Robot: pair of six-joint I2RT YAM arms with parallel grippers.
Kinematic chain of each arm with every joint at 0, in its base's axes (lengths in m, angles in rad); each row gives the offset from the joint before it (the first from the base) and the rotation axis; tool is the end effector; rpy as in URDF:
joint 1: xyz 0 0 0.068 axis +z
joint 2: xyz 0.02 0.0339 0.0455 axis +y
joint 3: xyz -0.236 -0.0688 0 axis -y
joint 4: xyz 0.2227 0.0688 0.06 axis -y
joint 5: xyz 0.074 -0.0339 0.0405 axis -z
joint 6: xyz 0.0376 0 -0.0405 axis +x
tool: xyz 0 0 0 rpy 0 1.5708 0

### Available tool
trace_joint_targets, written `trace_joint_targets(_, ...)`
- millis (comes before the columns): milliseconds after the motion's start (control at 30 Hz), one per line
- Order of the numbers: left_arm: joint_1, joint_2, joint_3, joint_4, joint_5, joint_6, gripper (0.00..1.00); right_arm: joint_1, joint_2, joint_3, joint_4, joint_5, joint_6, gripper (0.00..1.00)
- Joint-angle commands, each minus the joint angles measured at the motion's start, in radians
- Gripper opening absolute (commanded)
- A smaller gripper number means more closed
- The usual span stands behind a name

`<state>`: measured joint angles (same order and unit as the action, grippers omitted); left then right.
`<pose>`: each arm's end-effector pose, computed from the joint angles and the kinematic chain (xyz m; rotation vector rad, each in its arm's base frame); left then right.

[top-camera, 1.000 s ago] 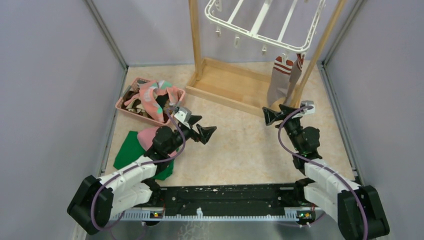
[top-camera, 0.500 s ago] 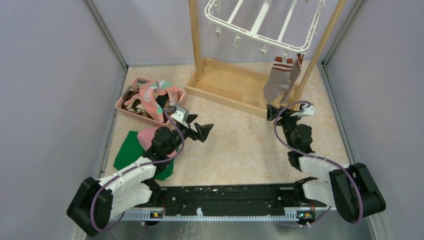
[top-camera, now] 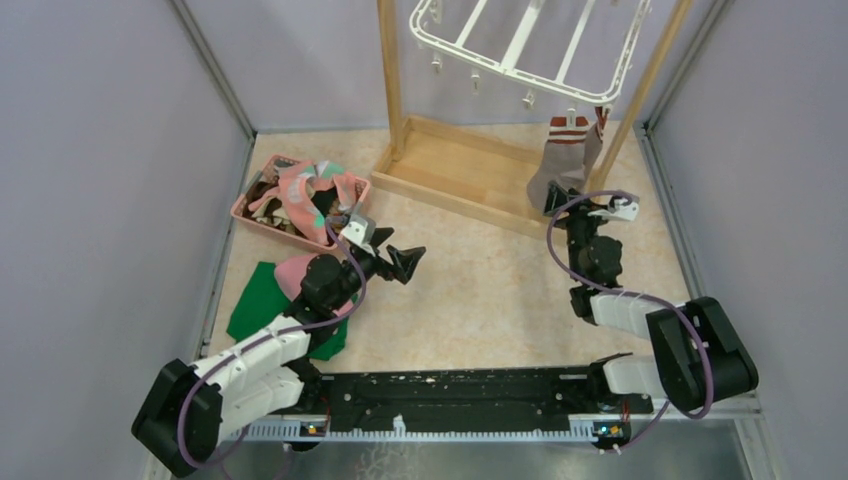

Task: Clip the socks to the hanger
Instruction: Pick up the sock from the bin.

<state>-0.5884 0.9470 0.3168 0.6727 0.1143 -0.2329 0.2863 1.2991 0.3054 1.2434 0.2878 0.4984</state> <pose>0.1712 -0.1194 0.2270 0.3704 1.5311 -0.7375 0.2285 0.0562 0.2141 0.3857 1.2905 0.4743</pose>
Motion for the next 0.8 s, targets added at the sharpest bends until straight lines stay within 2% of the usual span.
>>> trace_joint_targets(0,0.005,-0.022,-0.005,0.024,-0.008,0.012,0.98,0.009,-0.046,0.063,0.032,0.111,-0.054,0.50)
trace_joint_targets(100,0.006,-0.028,0.000,0.011,-0.013,0.014,0.98,-0.004,-0.082,0.078,-0.032,0.179,-0.074,0.46)
trace_joint_targets(333,0.034,-0.037,0.049,-0.070,-0.013,-0.035,0.99,-0.028,-0.175,0.052,-0.133,0.140,-0.076,0.47)
trace_joint_targets(533,0.160,-0.043,0.136,-0.193,0.107,-0.144,0.98,-0.028,-0.277,0.014,-0.218,-0.144,-0.110,0.61)
trace_joint_targets(633,0.219,-0.018,0.218,-0.323,0.149,-0.186,0.98,-0.029,-0.310,0.011,-0.294,-0.310,-0.092,0.70)
trace_joint_targets(767,0.277,0.024,0.355,-0.530,0.165,-0.168,0.96,-0.029,-0.331,-0.010,-0.350,-0.467,-0.088,0.77)
